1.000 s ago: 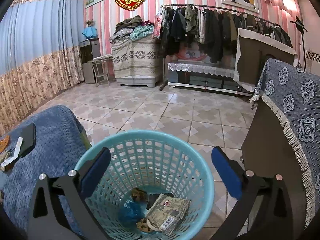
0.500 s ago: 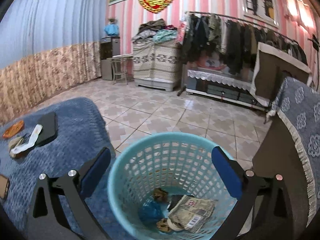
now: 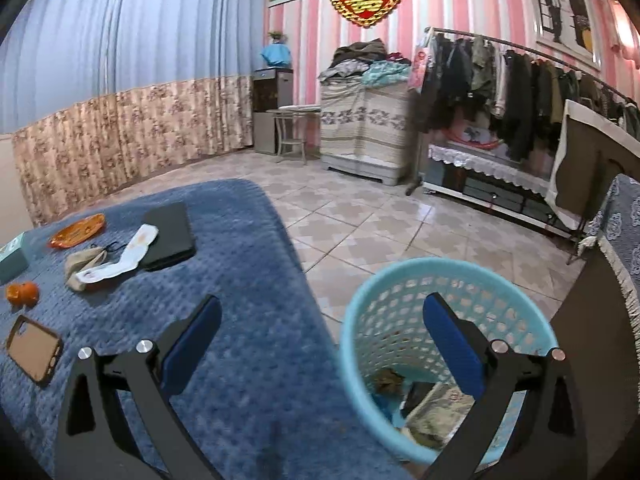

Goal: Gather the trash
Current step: 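Move both tools back over the items on the blanket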

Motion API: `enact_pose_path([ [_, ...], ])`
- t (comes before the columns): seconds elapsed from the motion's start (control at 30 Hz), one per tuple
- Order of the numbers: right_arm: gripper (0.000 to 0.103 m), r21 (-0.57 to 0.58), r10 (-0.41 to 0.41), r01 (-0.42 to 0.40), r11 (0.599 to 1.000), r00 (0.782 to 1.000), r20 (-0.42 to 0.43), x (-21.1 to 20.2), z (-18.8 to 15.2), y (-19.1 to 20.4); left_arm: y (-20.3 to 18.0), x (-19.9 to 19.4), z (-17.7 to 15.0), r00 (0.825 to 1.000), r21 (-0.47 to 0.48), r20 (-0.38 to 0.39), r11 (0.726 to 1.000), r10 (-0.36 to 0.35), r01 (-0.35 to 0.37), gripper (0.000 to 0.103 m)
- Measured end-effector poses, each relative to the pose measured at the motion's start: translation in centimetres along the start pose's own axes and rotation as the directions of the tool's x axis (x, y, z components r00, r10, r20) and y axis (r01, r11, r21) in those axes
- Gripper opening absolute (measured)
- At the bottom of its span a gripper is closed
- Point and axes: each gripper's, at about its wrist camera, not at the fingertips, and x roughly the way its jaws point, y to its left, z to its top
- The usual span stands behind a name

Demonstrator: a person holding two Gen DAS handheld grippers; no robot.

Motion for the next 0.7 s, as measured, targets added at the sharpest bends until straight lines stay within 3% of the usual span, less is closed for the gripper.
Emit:
enact_pose_path([
  [0.33, 0.099, -0.047, 0.025, -0.027, 0.999, 0.999, -0.039, 1.1, -0.9, 2.8, 5.2, 1.5, -3.6, 0.993, -0.033, -0.086, 0.996, 0.077, -0.081, 0.098],
  [0.7, 0.099, -0.107, 0.061, -0.070, 0.992, 0.994, -0.088, 2.1, -1.7, 6.4, 8.5, 3.8, -2.7, 0.988, -0.085, -0.093, 0.988, 0.122, -0.130, 0.098],
])
